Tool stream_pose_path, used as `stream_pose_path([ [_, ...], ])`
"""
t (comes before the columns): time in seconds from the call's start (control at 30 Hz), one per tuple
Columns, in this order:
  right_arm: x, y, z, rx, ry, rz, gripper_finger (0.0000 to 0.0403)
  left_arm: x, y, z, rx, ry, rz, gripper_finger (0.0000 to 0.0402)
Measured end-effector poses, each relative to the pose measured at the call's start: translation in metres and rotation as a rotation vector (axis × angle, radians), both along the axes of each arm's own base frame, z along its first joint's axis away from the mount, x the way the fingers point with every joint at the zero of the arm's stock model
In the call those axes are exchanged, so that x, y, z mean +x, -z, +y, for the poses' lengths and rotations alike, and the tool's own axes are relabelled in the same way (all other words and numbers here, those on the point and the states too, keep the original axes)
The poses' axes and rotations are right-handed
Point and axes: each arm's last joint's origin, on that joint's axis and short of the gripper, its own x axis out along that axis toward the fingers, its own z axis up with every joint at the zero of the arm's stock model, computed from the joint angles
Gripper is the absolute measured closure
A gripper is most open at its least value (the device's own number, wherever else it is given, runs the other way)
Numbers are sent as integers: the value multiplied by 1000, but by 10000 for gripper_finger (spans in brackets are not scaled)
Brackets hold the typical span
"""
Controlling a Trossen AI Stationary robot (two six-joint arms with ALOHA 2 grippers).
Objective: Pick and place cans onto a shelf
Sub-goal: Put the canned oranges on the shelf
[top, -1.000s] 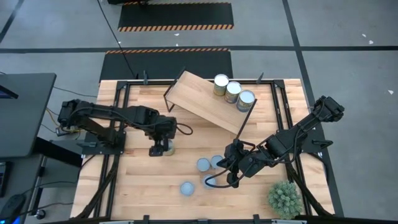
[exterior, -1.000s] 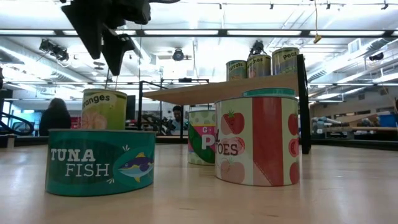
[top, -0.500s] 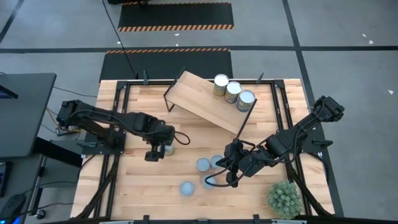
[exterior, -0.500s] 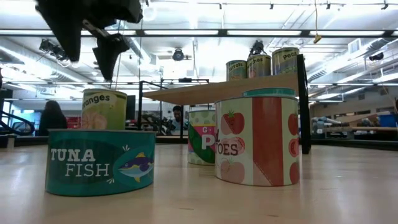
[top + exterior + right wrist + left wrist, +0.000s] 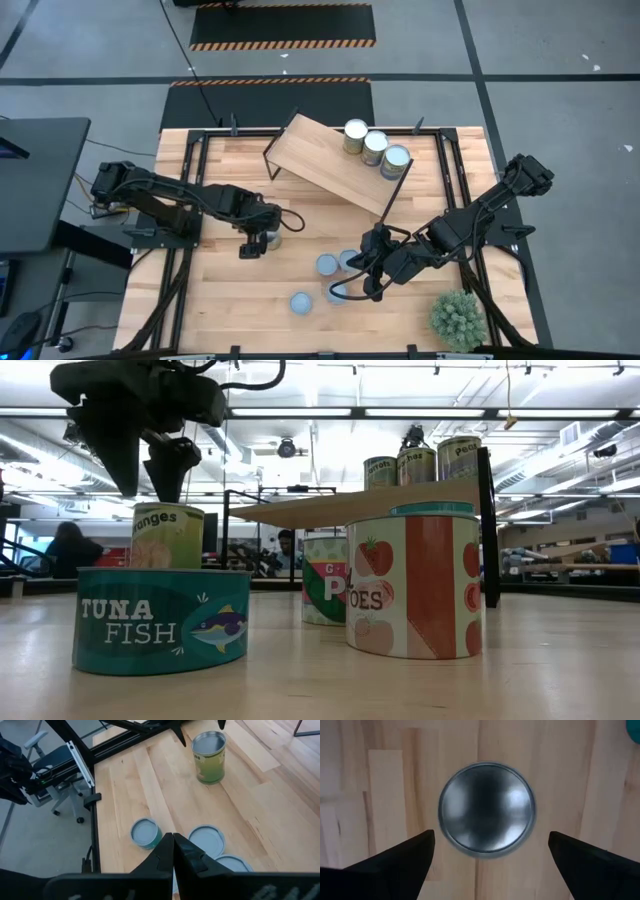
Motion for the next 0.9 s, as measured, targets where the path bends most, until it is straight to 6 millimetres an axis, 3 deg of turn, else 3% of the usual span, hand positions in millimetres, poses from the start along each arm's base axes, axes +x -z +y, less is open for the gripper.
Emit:
stream_pose_path([
  [0.9,0,0,0,-2,-1,0,394,11,5,-3,18,6,-47,5],
])
